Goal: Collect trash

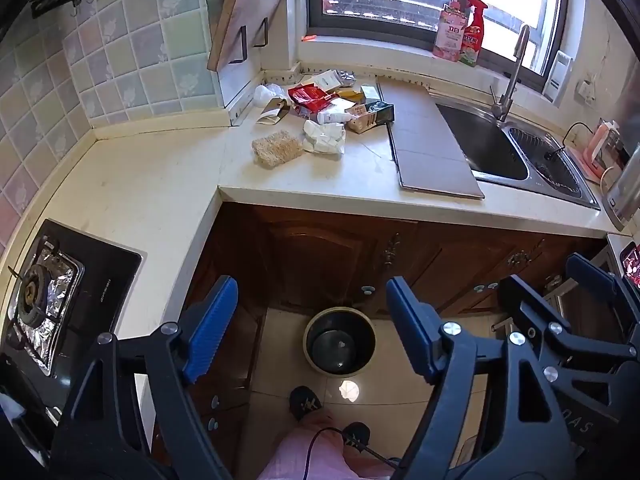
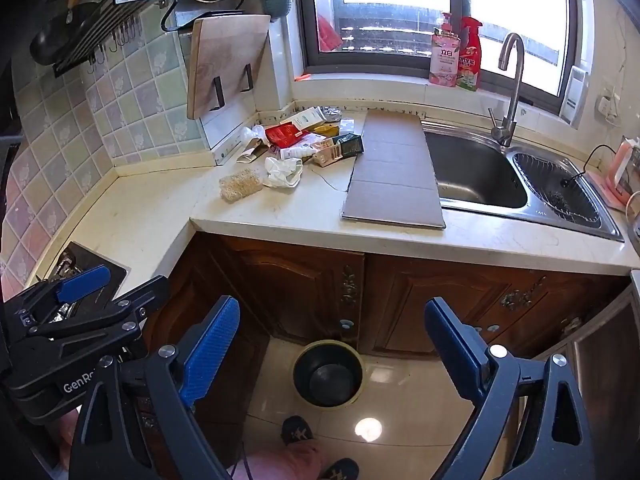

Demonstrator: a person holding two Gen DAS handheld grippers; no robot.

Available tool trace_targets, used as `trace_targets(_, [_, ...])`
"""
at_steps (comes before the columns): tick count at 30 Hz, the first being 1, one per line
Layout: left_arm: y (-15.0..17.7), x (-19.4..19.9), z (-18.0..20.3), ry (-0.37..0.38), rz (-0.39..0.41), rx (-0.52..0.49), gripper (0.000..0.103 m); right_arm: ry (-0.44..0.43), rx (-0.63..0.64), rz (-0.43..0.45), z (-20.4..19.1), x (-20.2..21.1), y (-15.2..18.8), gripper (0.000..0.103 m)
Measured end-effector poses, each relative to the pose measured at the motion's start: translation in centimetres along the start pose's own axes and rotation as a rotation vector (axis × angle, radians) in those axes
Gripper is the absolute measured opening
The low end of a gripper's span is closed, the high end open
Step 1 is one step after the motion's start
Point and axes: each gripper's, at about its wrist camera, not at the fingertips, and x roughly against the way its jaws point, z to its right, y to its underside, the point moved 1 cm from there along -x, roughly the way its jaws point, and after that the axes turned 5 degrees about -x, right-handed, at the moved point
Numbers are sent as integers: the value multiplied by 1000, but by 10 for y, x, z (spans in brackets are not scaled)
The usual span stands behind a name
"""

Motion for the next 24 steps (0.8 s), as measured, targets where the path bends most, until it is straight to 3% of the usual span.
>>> trace_targets(24, [-13, 4, 9, 4, 34, -11, 70, -12, -5, 19, 12, 1, -16, 95])
